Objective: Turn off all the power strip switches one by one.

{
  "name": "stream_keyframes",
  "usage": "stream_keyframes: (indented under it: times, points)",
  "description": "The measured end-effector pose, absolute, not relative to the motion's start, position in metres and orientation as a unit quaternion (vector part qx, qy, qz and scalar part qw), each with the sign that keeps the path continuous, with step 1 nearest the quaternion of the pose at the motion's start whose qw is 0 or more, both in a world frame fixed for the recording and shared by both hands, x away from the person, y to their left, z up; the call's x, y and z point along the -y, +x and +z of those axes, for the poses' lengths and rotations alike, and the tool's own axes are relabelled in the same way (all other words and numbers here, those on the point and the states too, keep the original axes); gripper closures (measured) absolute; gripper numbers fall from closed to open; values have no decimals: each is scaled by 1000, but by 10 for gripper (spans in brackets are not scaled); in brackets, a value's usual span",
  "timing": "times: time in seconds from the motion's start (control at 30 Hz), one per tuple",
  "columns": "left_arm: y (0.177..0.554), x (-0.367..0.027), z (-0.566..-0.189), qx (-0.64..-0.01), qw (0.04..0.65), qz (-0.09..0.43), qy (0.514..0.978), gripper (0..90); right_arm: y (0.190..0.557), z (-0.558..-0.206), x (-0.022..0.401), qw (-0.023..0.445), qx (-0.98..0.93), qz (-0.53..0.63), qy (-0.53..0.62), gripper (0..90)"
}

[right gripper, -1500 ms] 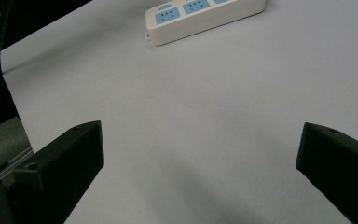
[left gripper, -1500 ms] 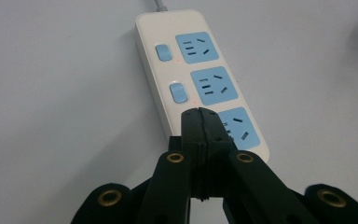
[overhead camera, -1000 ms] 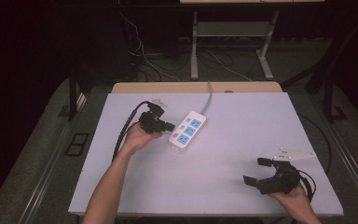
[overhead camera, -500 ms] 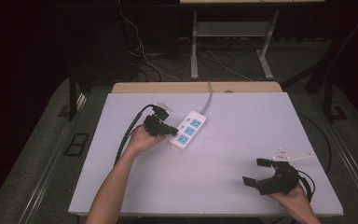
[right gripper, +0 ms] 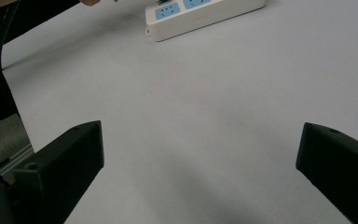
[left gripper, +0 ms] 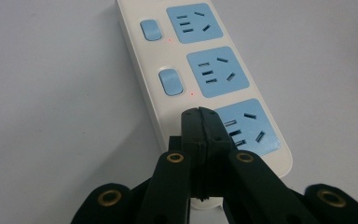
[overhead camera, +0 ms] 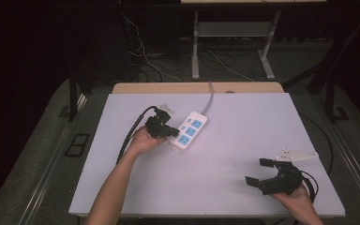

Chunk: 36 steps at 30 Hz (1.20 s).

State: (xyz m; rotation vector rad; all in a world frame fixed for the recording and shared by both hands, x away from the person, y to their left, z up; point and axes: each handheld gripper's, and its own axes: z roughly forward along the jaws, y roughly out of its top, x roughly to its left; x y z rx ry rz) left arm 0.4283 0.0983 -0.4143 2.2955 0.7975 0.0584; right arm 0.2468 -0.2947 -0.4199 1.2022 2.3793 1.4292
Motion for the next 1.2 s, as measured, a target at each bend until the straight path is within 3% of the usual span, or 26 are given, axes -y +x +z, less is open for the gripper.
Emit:
stream_keyframes:
  times: [0.23,0.47,1.0,1.2]
  points:
    - [434,-103,-417,-332,360,-11,872,897,246,-419,295,60,-787,471,394,6]
    - [433,-99,-419,-336,362,7,870,898,246,-418,298,63,-784,472,399,6]
    - [435,-97,-417,-342,354,-9,871,896,247,-418,301,65,-781,474,401,6]
    - [432,-98,-411,-334,345,15,877,895,247,-418,302,66,-779,475,403,6]
